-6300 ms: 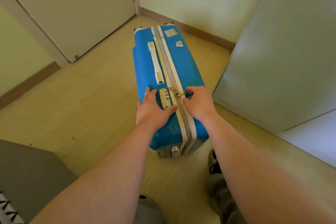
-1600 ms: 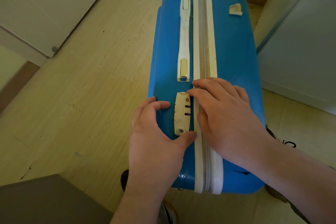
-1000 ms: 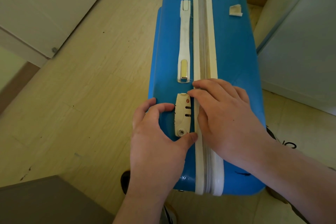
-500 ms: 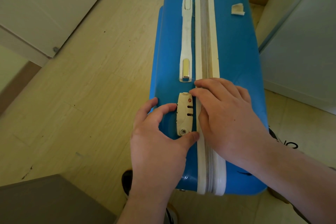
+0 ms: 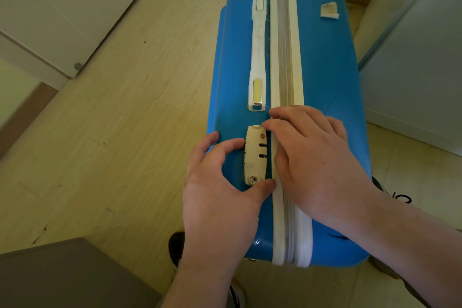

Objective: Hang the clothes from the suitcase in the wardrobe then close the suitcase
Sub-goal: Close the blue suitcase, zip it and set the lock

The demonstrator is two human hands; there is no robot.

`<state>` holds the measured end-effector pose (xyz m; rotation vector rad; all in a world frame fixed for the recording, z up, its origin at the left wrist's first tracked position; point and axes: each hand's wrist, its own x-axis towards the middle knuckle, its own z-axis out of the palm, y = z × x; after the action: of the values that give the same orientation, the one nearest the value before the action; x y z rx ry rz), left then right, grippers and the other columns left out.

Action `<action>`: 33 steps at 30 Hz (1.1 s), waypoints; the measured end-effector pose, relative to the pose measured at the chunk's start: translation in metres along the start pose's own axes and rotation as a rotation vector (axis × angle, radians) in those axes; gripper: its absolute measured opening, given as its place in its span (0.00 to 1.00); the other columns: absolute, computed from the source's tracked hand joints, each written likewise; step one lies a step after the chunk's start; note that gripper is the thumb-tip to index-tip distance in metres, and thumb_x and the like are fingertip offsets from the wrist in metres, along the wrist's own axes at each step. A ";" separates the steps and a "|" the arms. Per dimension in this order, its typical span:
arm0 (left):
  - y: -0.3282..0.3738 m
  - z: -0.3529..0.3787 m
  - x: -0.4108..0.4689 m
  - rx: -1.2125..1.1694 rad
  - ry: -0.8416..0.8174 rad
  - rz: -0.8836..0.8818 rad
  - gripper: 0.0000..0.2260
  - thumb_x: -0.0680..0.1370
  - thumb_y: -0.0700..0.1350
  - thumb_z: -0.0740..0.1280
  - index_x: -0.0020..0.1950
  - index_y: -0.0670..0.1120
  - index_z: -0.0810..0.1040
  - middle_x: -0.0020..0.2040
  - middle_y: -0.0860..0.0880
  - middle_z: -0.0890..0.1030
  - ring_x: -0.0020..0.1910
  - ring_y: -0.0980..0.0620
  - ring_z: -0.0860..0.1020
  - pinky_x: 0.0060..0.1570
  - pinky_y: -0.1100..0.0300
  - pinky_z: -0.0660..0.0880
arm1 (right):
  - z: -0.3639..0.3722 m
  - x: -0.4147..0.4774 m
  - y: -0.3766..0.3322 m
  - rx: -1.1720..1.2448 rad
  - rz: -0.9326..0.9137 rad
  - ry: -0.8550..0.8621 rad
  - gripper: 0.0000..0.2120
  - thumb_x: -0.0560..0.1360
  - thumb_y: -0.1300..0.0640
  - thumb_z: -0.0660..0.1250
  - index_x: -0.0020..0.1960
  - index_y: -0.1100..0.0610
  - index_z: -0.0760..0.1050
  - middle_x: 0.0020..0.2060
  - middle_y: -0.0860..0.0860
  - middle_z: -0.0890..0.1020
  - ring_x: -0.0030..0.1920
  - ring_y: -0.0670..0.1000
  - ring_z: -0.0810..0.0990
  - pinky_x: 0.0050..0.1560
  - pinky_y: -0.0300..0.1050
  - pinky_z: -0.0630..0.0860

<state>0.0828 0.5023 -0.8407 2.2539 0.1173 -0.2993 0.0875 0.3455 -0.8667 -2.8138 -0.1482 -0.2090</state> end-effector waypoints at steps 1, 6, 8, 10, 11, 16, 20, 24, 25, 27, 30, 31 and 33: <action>0.000 0.000 0.000 -0.003 0.008 0.002 0.31 0.64 0.54 0.82 0.62 0.63 0.73 0.67 0.70 0.64 0.54 0.86 0.58 0.44 0.87 0.60 | 0.000 0.000 0.000 0.000 -0.002 -0.001 0.23 0.76 0.49 0.53 0.66 0.53 0.75 0.66 0.50 0.76 0.68 0.53 0.70 0.64 0.51 0.64; 0.000 0.002 0.000 -0.003 0.012 0.004 0.30 0.63 0.54 0.83 0.61 0.63 0.72 0.66 0.71 0.64 0.53 0.86 0.58 0.44 0.86 0.61 | 0.000 -0.001 0.002 -0.002 0.000 0.001 0.21 0.76 0.51 0.57 0.66 0.53 0.75 0.66 0.49 0.76 0.69 0.53 0.70 0.65 0.51 0.64; 0.001 0.002 0.001 0.009 0.000 0.004 0.29 0.64 0.54 0.82 0.60 0.63 0.74 0.67 0.71 0.64 0.52 0.88 0.56 0.44 0.89 0.57 | 0.001 -0.001 0.002 -0.001 0.003 -0.003 0.21 0.75 0.51 0.59 0.67 0.53 0.75 0.66 0.49 0.76 0.69 0.53 0.70 0.65 0.50 0.63; 0.000 0.002 0.000 0.014 -0.007 0.001 0.28 0.64 0.54 0.82 0.60 0.64 0.76 0.67 0.71 0.63 0.52 0.89 0.55 0.44 0.89 0.57 | 0.000 -0.001 0.002 -0.005 0.004 -0.006 0.21 0.76 0.50 0.57 0.67 0.52 0.75 0.66 0.49 0.76 0.69 0.52 0.70 0.65 0.50 0.62; 0.000 0.002 0.000 0.012 -0.007 0.000 0.28 0.64 0.54 0.82 0.61 0.64 0.76 0.68 0.71 0.63 0.52 0.88 0.55 0.44 0.88 0.57 | 0.000 -0.001 0.002 -0.006 0.005 -0.007 0.22 0.76 0.50 0.55 0.66 0.52 0.75 0.66 0.49 0.76 0.69 0.52 0.70 0.65 0.49 0.62; -0.002 0.001 -0.001 -0.010 -0.014 0.012 0.30 0.66 0.55 0.81 0.65 0.67 0.76 0.69 0.71 0.62 0.54 0.86 0.56 0.44 0.83 0.62 | -0.001 0.000 -0.001 -0.003 0.021 -0.004 0.21 0.75 0.53 0.58 0.66 0.53 0.76 0.66 0.50 0.76 0.68 0.53 0.70 0.65 0.50 0.62; -0.001 0.001 -0.001 0.002 -0.012 0.014 0.30 0.66 0.55 0.81 0.66 0.65 0.75 0.70 0.71 0.62 0.55 0.86 0.57 0.45 0.84 0.62 | -0.001 -0.001 -0.002 -0.006 0.020 -0.008 0.21 0.75 0.52 0.57 0.66 0.53 0.75 0.66 0.49 0.76 0.68 0.53 0.70 0.65 0.50 0.62; -0.001 0.002 -0.001 0.006 0.004 0.014 0.29 0.65 0.55 0.82 0.62 0.64 0.73 0.69 0.71 0.63 0.55 0.84 0.59 0.45 0.85 0.62 | -0.001 -0.001 -0.001 -0.002 0.019 -0.013 0.21 0.74 0.53 0.61 0.66 0.53 0.75 0.66 0.50 0.76 0.68 0.53 0.70 0.65 0.50 0.61; -0.001 0.002 -0.001 0.010 0.001 0.013 0.29 0.65 0.55 0.82 0.62 0.63 0.75 0.69 0.71 0.63 0.55 0.85 0.58 0.45 0.84 0.62 | -0.001 -0.001 -0.001 -0.003 0.019 -0.015 0.21 0.74 0.53 0.61 0.66 0.53 0.75 0.66 0.50 0.76 0.68 0.53 0.70 0.65 0.50 0.61; -0.002 0.002 -0.001 0.005 0.000 0.017 0.29 0.65 0.54 0.82 0.63 0.63 0.77 0.70 0.70 0.63 0.55 0.85 0.58 0.46 0.86 0.61 | -0.002 -0.001 -0.001 -0.002 0.019 -0.008 0.21 0.74 0.54 0.61 0.66 0.54 0.76 0.66 0.50 0.76 0.68 0.53 0.70 0.65 0.50 0.62; -0.002 0.001 -0.002 -0.019 -0.012 0.022 0.31 0.66 0.54 0.81 0.67 0.66 0.76 0.71 0.70 0.62 0.58 0.79 0.60 0.45 0.84 0.62 | -0.002 -0.001 -0.001 0.003 0.019 -0.008 0.21 0.75 0.54 0.59 0.66 0.54 0.75 0.66 0.50 0.76 0.68 0.53 0.70 0.65 0.51 0.63; -0.002 0.001 -0.002 -0.015 -0.014 0.024 0.31 0.67 0.55 0.81 0.68 0.66 0.75 0.72 0.70 0.61 0.60 0.76 0.59 0.45 0.82 0.62 | -0.002 -0.001 -0.001 0.004 0.019 -0.007 0.21 0.75 0.54 0.60 0.66 0.54 0.75 0.66 0.50 0.76 0.68 0.53 0.70 0.65 0.51 0.64; -0.002 0.001 -0.003 0.002 -0.008 0.031 0.31 0.67 0.55 0.81 0.67 0.65 0.75 0.71 0.70 0.61 0.58 0.78 0.60 0.46 0.82 0.61 | -0.001 -0.002 -0.001 0.002 0.016 -0.007 0.21 0.74 0.53 0.61 0.66 0.53 0.75 0.66 0.50 0.76 0.68 0.53 0.70 0.65 0.51 0.63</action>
<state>0.0797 0.5023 -0.8421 2.2542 0.0774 -0.2921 0.0855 0.3462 -0.8656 -2.8132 -0.1270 -0.1953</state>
